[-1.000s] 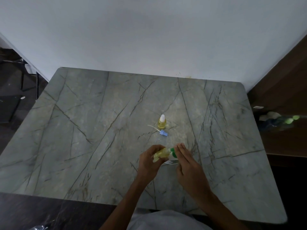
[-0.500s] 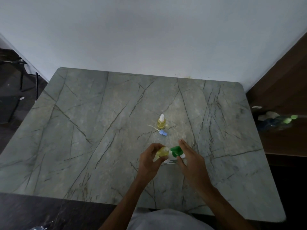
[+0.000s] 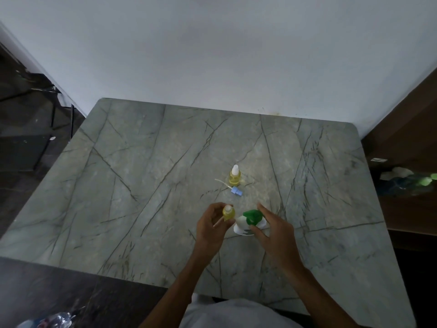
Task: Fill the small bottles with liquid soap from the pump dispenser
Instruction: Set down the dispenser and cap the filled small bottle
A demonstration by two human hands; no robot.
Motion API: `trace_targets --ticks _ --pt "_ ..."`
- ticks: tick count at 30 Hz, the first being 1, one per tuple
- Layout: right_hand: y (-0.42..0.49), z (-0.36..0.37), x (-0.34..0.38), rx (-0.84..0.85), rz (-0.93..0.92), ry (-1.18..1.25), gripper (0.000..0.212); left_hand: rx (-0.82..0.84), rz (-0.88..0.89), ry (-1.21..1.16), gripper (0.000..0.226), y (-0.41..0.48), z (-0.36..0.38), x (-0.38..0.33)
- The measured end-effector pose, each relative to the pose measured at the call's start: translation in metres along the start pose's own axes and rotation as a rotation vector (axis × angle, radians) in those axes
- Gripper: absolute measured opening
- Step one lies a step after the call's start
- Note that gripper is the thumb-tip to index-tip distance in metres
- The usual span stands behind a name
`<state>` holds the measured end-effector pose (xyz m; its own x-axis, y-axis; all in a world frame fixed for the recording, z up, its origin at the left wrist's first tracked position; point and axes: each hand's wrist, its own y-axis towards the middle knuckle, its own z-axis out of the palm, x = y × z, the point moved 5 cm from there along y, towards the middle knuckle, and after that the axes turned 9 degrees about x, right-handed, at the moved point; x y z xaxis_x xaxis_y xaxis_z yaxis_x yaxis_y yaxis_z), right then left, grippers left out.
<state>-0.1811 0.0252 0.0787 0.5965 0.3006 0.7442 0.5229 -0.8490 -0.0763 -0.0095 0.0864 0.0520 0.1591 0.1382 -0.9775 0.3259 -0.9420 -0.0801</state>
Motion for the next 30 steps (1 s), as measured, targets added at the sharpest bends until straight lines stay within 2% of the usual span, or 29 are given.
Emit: trace_targets --ticks 7,15,24,26,30 --pt "0.004 0.000 -0.010 0.085 0.048 0.089 0.071 -0.092 -0.024 -0.005 0.032 -0.009 -0.005 0.000" --pt "0.016 0.010 -0.021 0.202 0.098 0.052 0.078 -0.174 -0.040 0.050 0.030 -0.006 -0.025 0.008" --pt "0.021 0.009 -0.023 0.276 0.188 0.028 0.092 -0.159 -0.032 0.170 0.027 0.028 -0.066 0.025" --pt "0.024 -0.006 -0.025 0.298 0.200 -0.033 0.086 -0.133 -0.026 0.208 0.025 0.036 -0.076 0.032" --pt "0.047 -0.041 -0.014 0.232 0.167 -0.213 0.055 -0.083 -0.015 0.237 0.025 0.050 -0.089 0.044"
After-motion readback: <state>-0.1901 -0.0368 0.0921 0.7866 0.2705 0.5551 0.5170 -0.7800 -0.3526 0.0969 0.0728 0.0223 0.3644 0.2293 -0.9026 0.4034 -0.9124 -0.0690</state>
